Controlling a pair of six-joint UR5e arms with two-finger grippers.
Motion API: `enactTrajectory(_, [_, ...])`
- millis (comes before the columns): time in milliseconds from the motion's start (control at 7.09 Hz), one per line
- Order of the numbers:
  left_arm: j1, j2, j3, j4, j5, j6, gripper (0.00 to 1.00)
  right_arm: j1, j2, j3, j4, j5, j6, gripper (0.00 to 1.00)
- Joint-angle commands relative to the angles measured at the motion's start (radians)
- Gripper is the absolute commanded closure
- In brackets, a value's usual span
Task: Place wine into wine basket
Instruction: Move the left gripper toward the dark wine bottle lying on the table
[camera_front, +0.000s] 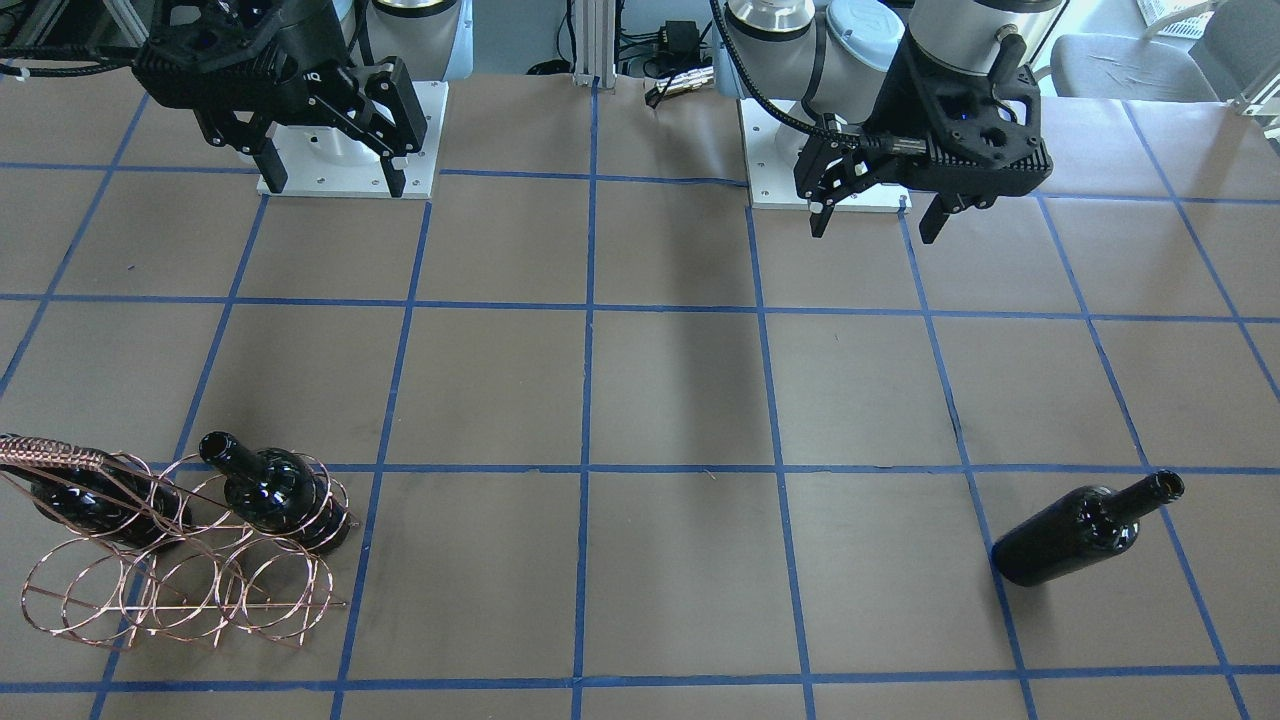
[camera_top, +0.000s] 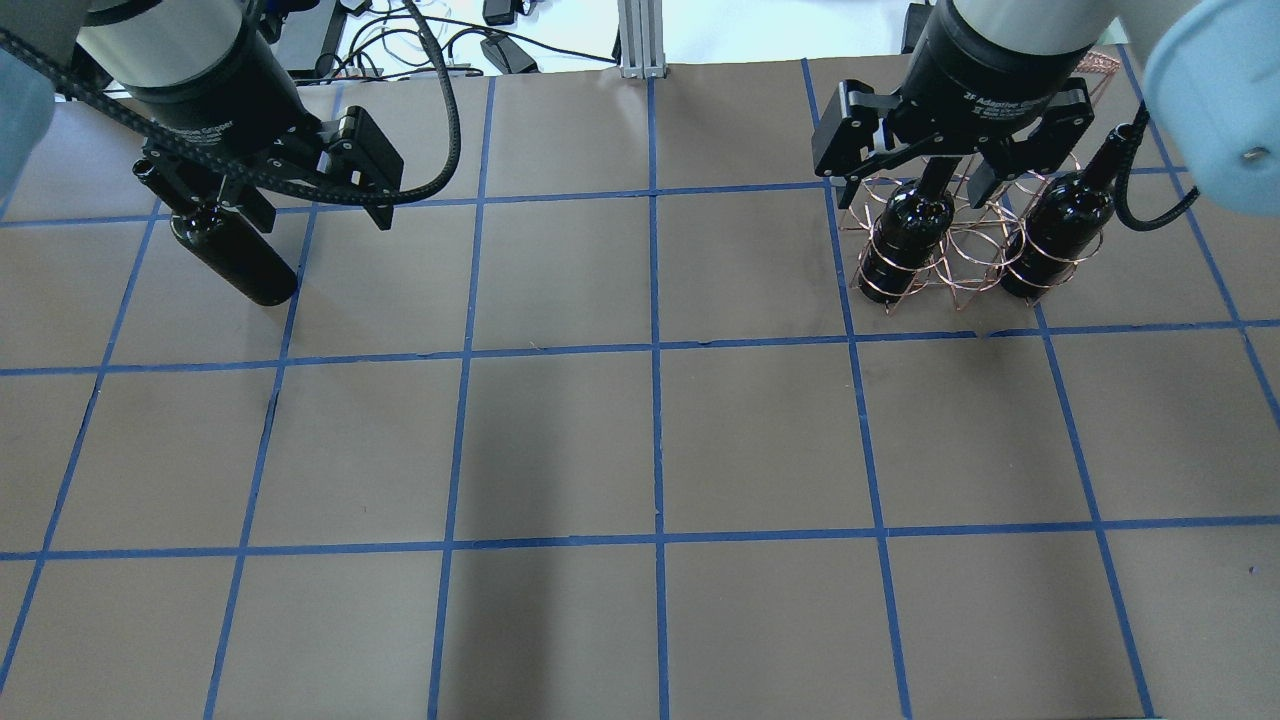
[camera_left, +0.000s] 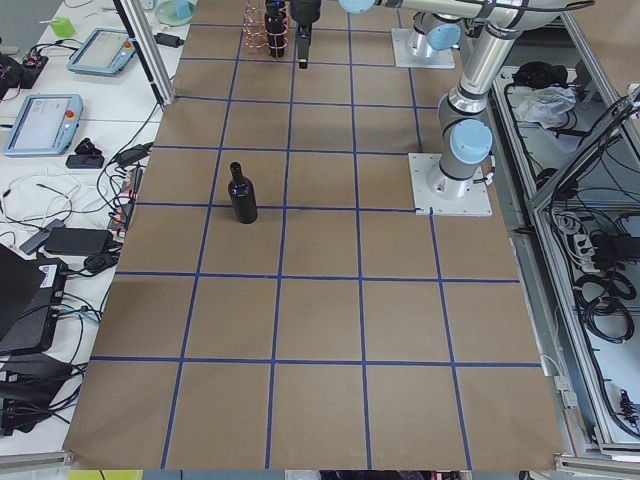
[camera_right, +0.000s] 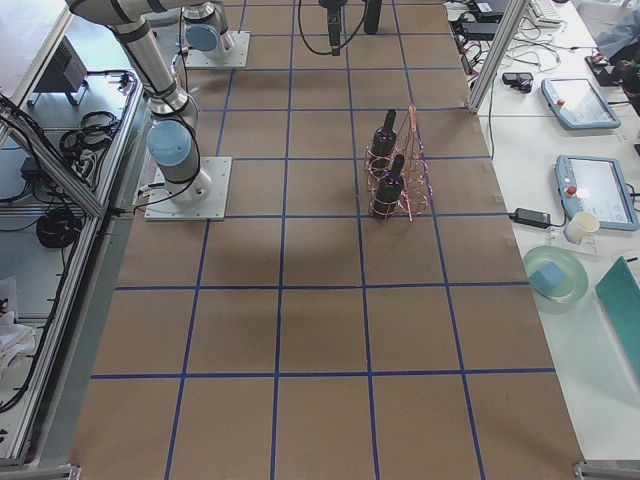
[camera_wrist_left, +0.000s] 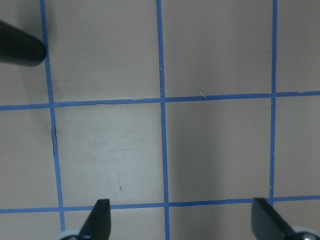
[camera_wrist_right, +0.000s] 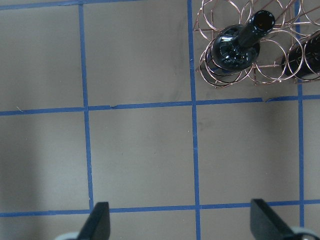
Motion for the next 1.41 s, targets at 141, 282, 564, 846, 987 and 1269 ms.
enactTrajectory(141, [0.0,0.0,0.0,0.002,-0.007,0.0,0.0,0.0,0.0,0.0,0.004,-0.001,-0.002,0.0])
enactTrajectory(282, [0.008,-0.002,0.0,0.002,-0.005,0.0,0.0,0.0,0.0,0.0,0.005,-0.001,-0.002,0.0])
enactTrajectory(564, [0.012,0.0,0.0,-0.003,0.005,0.0,0.0,0.0,0.0,0.002,0.004,-0.001,0.0,0.0])
enactTrajectory(846, [0.093,-0.014,0.01,0.0,-0.011,0.087,0.0,0.001,0.0,0.0,0.004,-0.001,0.0,0.0])
enactTrajectory(987, [0.191,-0.026,0.013,0.002,-0.011,0.194,0.0,0.001,0.001,0.0,0.004,0.0,0.0,0.0])
enactTrajectory(1269, [0.355,-0.075,0.024,0.104,-0.015,0.424,0.0,0.001,0.001,0.002,0.002,0.002,0.0,0.0])
